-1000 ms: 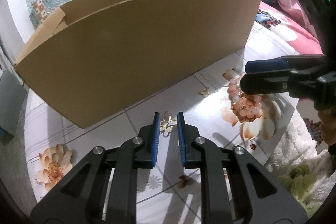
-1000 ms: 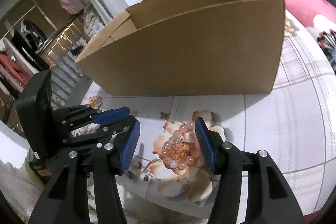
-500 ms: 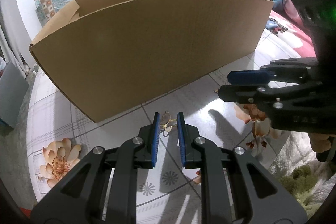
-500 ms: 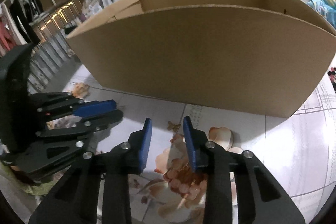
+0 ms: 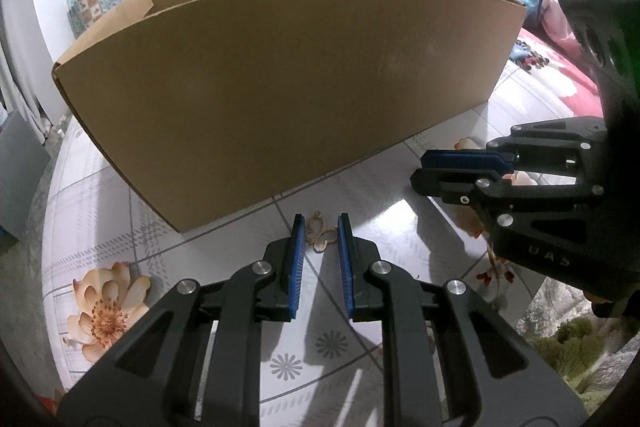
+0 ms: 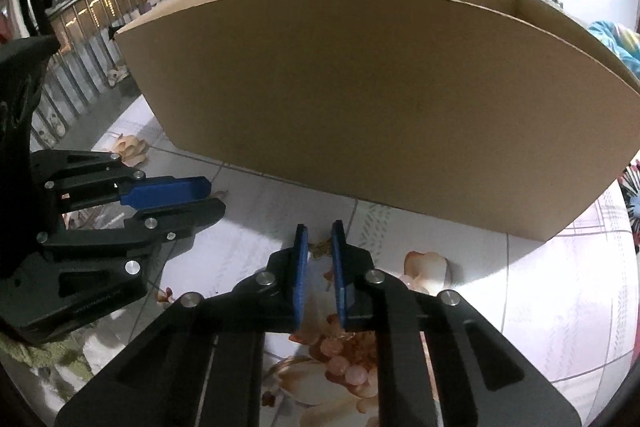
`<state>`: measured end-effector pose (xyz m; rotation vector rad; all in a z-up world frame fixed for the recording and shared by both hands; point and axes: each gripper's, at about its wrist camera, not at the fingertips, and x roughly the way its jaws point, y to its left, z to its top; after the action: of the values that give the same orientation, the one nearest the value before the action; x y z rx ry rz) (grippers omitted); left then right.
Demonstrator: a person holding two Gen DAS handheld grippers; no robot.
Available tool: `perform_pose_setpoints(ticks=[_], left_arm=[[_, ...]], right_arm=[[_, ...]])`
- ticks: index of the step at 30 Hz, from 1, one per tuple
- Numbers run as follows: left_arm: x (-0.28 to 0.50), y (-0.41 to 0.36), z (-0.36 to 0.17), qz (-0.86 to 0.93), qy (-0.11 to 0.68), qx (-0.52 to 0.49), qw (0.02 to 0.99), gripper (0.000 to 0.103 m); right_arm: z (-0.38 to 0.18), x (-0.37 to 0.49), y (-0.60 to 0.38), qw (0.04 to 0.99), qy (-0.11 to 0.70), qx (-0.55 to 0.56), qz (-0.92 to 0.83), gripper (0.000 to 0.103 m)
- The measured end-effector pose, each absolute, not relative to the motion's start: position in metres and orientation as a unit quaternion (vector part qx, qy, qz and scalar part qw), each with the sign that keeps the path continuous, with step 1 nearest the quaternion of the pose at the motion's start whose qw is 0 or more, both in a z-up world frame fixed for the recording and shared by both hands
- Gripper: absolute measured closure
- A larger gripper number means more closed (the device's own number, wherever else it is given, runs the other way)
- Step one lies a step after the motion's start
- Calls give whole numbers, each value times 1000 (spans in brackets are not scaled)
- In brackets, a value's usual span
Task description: Organize jewelry
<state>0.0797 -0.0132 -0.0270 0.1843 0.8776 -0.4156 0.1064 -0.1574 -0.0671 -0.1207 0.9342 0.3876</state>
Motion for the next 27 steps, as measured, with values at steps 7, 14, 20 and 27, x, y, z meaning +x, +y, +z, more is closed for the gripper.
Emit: perform_pose_setpoints(ticks=[7, 14, 20, 27], left_arm=[[81, -10, -26, -199, 421, 85, 881, 88], [79, -8, -24, -196, 418, 85, 883, 88], [78, -8, -23, -196, 418, 85, 883, 88], [78, -7, -24, -196, 420, 86, 882, 88]], right_arm=[[-67, 106, -159, 872, 449, -48, 189, 92], [-65, 105, -160, 871, 451, -43, 192, 99], [-63, 101, -159, 865, 457, -43, 202, 90], [-62, 101, -156, 869, 450, -63, 196, 80]])
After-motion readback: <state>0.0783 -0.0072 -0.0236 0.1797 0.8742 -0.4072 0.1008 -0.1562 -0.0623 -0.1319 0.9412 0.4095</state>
